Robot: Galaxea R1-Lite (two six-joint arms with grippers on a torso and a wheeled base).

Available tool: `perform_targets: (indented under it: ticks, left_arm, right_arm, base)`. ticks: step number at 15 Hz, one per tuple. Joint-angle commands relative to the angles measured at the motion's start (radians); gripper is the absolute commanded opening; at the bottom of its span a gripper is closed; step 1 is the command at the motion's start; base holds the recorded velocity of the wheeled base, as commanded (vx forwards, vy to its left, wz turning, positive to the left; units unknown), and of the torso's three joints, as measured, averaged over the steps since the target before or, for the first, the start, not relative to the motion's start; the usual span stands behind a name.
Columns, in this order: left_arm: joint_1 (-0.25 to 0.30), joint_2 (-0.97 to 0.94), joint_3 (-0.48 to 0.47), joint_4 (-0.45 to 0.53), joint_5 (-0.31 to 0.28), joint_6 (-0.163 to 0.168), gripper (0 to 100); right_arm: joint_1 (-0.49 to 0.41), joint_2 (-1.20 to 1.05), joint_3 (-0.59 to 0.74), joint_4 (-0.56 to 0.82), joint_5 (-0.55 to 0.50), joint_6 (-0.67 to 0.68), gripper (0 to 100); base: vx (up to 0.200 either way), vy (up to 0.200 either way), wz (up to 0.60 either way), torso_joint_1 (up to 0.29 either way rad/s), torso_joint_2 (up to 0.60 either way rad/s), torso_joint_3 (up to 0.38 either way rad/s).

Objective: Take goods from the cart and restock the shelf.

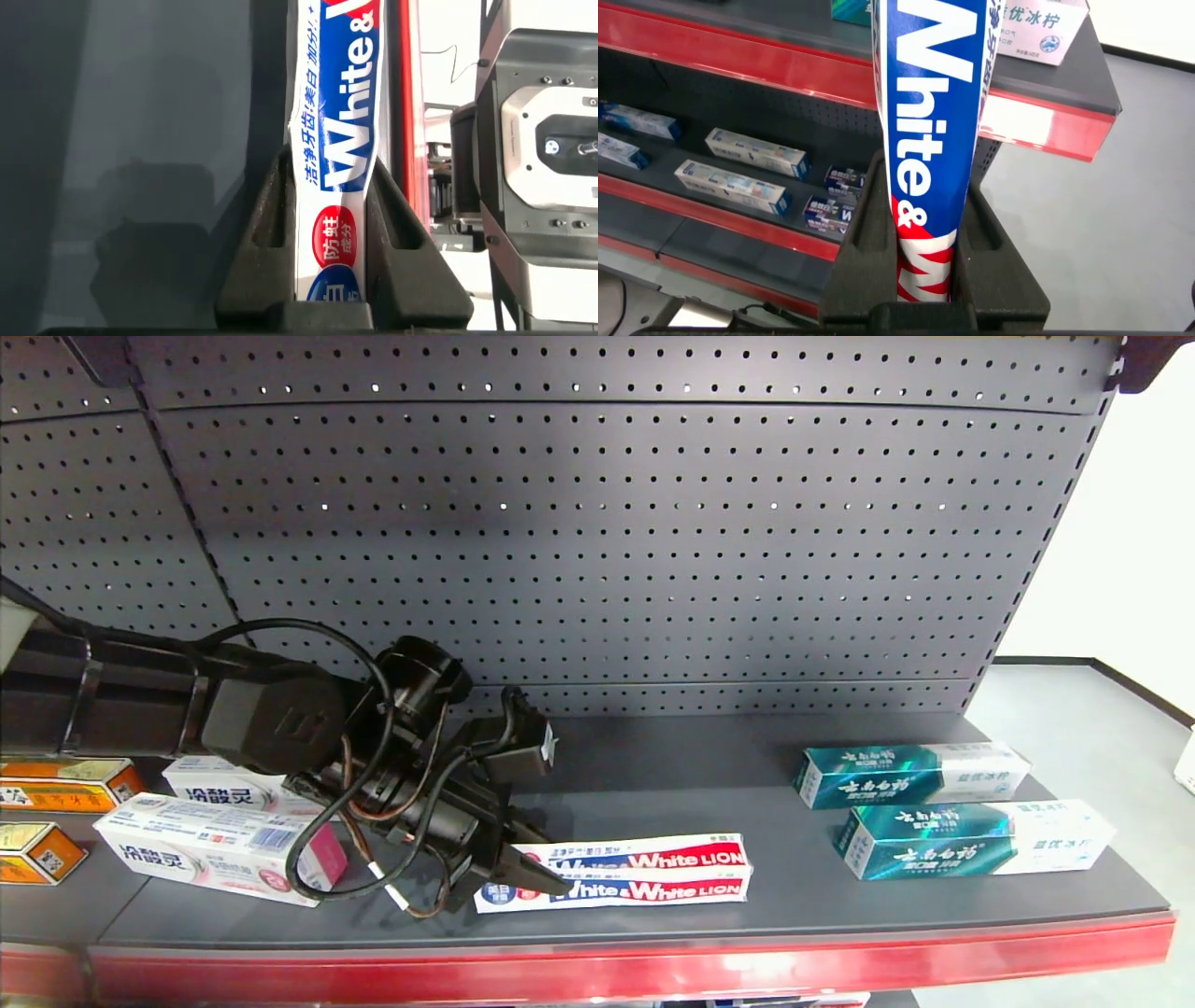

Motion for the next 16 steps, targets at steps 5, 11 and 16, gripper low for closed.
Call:
perform_targets:
  ticks: [5,11,16]
  left_arm:
    - [-0.001,0.021,-0.002,-0.007,0.0,-0.001,0]
    - [-0.001,0.03,-0.002,-0.007,0.002,-0.001,100]
    - [-0.001,0.02,-0.002,-0.007,0.002,0.0,100]
  right_arm:
    - [0.0,-0.002,0.0,-0.001,0.001,-0.001,0]
    - [0.001,-0.002,0.003,-0.001,0.001,0.005,0]
    - [0.0,-0.002,0.003,-0.001,0.001,0.005,0]
  base:
    - [0.0,0.0,0.0,0.0,0.0,0.0]
    - [0.0,0.0,0.0,0.0,0.0,0.0]
    - [0.0,0.0,0.0,0.0,0.0,0.0]
